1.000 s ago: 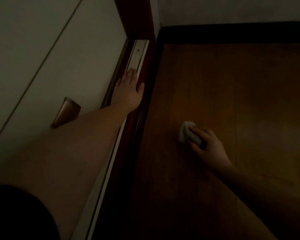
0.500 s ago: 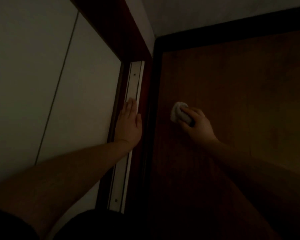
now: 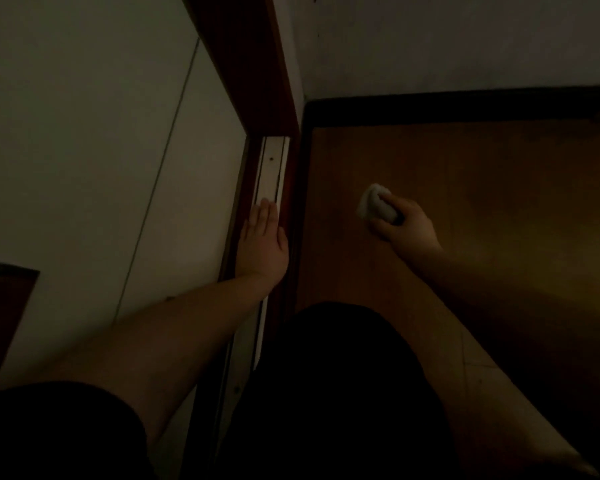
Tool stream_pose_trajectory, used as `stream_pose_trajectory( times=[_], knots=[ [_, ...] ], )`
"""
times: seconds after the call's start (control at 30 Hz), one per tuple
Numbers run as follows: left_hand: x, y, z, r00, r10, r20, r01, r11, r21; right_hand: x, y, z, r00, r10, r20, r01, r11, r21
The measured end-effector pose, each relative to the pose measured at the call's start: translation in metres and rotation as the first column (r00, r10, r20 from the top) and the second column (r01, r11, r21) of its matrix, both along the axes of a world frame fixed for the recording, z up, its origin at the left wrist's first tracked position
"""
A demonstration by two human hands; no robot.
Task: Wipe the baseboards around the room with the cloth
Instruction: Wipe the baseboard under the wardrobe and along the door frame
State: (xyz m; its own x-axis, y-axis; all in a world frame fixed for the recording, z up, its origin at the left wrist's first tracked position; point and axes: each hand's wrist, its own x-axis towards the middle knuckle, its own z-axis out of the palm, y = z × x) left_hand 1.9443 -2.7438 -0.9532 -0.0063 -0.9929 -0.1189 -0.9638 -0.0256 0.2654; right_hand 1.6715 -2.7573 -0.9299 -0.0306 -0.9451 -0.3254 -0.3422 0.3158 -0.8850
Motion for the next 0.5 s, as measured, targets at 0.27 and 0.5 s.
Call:
stream_pose_trajectory(
  times=[0.27,0.5],
  knots=[
    [0.022,-0.074,0.023,0.979,-0.16,0.13,0.181,0.968,-0.175,0.022,-0.009,-0.02,0.997,-0.061,0.045,0.063,0.997,-0.047],
    [0.023,-0.101,-0.011,0.982,-0.186,-0.023,0.184,0.98,-0.082,0.041,-0.062,-0.046,0.992,-0.11,0.056,0.113,0.992,-0.048]
  ],
)
